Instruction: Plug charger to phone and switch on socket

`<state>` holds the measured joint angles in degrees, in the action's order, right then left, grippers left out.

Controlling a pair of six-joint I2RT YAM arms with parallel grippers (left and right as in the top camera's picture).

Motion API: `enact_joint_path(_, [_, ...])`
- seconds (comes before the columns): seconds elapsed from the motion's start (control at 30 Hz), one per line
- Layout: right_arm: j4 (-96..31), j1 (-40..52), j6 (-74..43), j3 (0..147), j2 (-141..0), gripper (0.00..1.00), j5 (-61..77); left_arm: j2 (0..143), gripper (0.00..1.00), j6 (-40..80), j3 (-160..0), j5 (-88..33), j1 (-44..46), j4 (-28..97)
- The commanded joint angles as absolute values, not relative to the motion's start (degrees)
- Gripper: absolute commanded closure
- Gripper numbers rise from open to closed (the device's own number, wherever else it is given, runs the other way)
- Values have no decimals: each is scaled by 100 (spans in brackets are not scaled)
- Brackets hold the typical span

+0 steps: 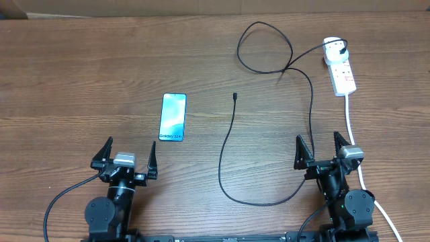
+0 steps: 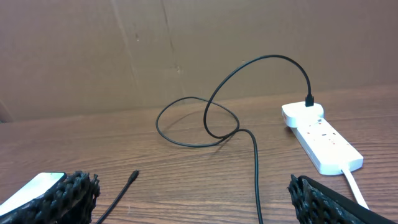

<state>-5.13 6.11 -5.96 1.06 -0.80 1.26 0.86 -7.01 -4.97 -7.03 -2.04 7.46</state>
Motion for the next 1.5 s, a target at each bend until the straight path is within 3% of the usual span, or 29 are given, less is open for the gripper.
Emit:
enact_joint_path(0.0, [-478, 637, -596, 47, -16, 0, 113, 36, 1, -552, -947, -707, -263, 947])
enact_joint_path(0.6, [-475, 637, -596, 47, -16, 0, 113, 978, 0, -423, -1529, -709, -263, 1129])
enact_joint_path(1.47, [-246, 637, -596, 47, -16, 0, 148, 1011, 1, -10, -1636, -753, -263, 1249])
